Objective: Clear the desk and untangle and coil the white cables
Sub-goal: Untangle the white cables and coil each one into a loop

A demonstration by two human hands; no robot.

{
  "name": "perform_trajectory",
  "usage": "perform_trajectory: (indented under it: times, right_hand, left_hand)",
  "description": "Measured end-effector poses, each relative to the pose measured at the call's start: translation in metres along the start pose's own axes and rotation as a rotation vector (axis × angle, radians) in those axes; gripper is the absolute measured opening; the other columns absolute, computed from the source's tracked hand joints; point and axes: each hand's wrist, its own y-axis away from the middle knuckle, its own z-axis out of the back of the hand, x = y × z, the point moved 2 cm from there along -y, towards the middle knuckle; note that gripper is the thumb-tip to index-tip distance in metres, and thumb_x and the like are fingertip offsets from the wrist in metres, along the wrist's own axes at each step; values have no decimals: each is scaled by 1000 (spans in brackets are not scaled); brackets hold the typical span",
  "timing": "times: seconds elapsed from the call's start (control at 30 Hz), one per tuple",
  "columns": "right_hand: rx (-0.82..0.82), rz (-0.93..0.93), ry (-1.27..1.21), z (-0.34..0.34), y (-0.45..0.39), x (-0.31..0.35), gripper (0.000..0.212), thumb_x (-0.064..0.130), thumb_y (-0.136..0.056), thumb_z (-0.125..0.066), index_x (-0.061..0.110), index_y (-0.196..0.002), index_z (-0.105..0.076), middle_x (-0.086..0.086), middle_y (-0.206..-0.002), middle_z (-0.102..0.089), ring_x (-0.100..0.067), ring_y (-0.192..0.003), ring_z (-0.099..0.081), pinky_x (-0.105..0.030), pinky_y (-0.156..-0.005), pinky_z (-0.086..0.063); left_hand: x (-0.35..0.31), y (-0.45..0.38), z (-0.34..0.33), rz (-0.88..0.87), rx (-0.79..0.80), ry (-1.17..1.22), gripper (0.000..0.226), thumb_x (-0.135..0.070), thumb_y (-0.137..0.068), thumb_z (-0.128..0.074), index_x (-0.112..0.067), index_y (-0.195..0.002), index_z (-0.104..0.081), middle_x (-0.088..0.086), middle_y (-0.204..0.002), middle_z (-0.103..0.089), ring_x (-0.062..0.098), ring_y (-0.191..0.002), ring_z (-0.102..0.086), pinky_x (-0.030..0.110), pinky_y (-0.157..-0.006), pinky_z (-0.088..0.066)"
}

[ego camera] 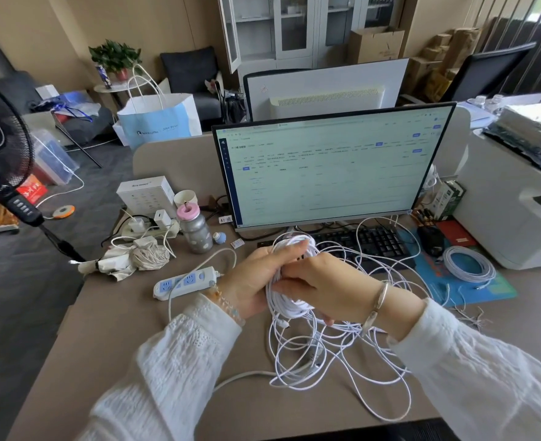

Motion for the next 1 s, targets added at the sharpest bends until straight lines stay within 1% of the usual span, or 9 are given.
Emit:
perform_trajectory:
  times: [0.07, 0.17, 0.23, 0.3, 0.43, 0.53, 0.63, 0.77, 1.0]
  right_hand:
    - [-73, -63, -110, 15, 5, -7, 24, 28, -95, -57, 8, -84, -67, -1, -63, -63, -15, -41, -59, -22, -42, -43]
    - [-476, -137, -134, 50, 12, -34, 5, 23, -81, -70, 21, -86, -68, 5, -68, -64, -8, -59, -58, -28, -60, -47]
    - [-406, -152, -203, 58, 8, -47, 48, 14, -77, -74, 28, -120, -58, 10, -105, -64, -5, -97, -59, -21, -84, -47]
    - [-137, -164, -248, 47, -1, -51, 74, 10, -74, -78, 25, -139, -44, 14, -131, -52, -2, -119, -50, -10, -95, -38]
    - [90, -145, -745, 16, -6, -53, 3, 7, -86, -69, 8, -86, -71, -10, -81, -70, -20, -79, -67, -37, -85, -55]
    - [189, -179, -1044, 7, 5, -66, 29, 8, -92, -58, -2, -65, -63, -10, -52, -58, -24, -58, -66, -44, -80, -55]
    - [147, -157, -1238, 3, 13, -75, 29, 11, -90, -58, -17, -82, -56, -1, -41, -38, -18, -43, -50, -44, -73, -55]
    - [31, -196, -1328, 5, 26, -87, 31, 12, -90, -57, -15, -76, -60, 2, -39, -28, -12, -35, -31, -28, -47, -48]
    - [-123, -259, -1395, 14, 55, -118, 38, 27, -86, -68, 16, -54, -51, 3, -41, -25, -12, -37, -26, -27, -47, -42]
  left_hand:
    - [-2, -2, 2, 25, 23, 39, 27, -22, -75, -67, -1, -92, -66, 16, -79, -65, 23, -66, -65, 30, -63, -57]
    - [-12, -1, 7, 128, 58, 57, 18, -17, -74, -59, -5, -63, -67, 8, -52, -62, 19, -44, -61, 26, -49, -55]
    - [-17, 2, 11, 203, 145, 44, 35, -16, -82, -55, -16, -48, -53, -5, -35, -40, 7, -29, -39, 18, -36, -37]
    - [-20, 2, 8, 262, 333, 90, 40, -14, -88, -55, -18, -51, -39, -9, -34, -33, 2, -26, -30, 17, -33, -30]
    - [-23, -3, -3, 321, 574, 144, 33, -15, -86, -61, -16, -60, -41, -9, -36, -39, 3, -27, -29, 16, -34, -32]
    - [-18, -9, -6, 309, 486, 29, 33, -17, -89, -57, -17, -58, -48, -10, -36, -34, 0, -28, -32, 15, -35, -32]
    - [-13, -15, -11, 188, 360, -137, 29, -20, -90, -56, -16, -61, -55, -9, -40, -34, 3, -34, -34, 17, -45, -43]
    - [-5, -26, -21, 124, 441, -144, 24, -30, -78, -77, -11, -72, -64, -2, -56, -59, 17, -60, -64, 37, -81, -54]
    - [11, -53, -59, 140, 375, -21, 31, -26, -88, -63, -16, -68, -42, -11, -40, -28, 2, -33, -26, 19, -44, -33]
